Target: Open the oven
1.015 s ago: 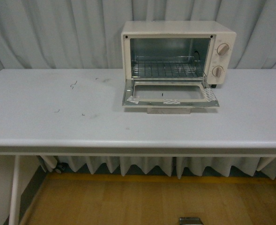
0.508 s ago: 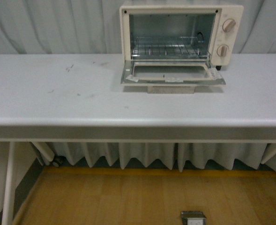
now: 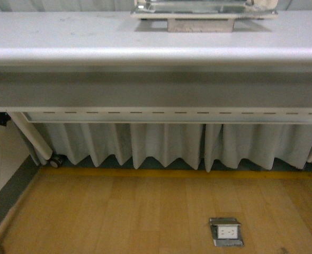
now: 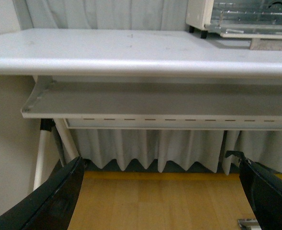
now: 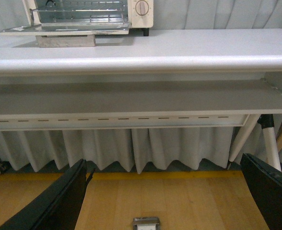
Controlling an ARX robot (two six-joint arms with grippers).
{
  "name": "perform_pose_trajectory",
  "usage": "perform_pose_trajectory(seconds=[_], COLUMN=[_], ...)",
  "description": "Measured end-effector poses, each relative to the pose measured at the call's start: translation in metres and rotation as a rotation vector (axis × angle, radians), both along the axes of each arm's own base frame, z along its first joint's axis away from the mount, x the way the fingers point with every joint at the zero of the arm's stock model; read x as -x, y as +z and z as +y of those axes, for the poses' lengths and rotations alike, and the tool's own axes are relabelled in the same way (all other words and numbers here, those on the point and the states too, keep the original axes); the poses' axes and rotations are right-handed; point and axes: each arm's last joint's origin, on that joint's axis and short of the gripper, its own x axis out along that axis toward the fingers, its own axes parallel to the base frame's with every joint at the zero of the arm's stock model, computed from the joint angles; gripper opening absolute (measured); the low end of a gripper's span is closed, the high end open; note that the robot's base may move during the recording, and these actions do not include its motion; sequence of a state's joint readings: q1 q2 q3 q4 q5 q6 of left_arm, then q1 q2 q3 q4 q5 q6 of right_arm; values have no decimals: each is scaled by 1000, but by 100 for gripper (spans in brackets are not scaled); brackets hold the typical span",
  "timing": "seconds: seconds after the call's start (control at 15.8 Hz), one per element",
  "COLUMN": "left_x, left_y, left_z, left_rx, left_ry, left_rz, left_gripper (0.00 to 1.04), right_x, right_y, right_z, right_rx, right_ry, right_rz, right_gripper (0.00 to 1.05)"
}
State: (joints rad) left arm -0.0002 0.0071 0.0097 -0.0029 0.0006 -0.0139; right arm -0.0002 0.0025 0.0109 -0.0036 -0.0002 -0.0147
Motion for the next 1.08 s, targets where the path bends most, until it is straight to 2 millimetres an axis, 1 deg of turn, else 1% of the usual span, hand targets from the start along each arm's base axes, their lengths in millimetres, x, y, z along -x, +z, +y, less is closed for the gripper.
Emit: perform_pose_trajectory(seconds=[1.08], left_x=[0], left_y=[0], left_z=[0], left_rx=[0], left_ry=[1], left_rz=[2], left_gripper=[98], right_x=[0], right_y=[0], right_z=[0], right_rx=[0], right_ry=[0], right_rz=[2], right_gripper=[98])
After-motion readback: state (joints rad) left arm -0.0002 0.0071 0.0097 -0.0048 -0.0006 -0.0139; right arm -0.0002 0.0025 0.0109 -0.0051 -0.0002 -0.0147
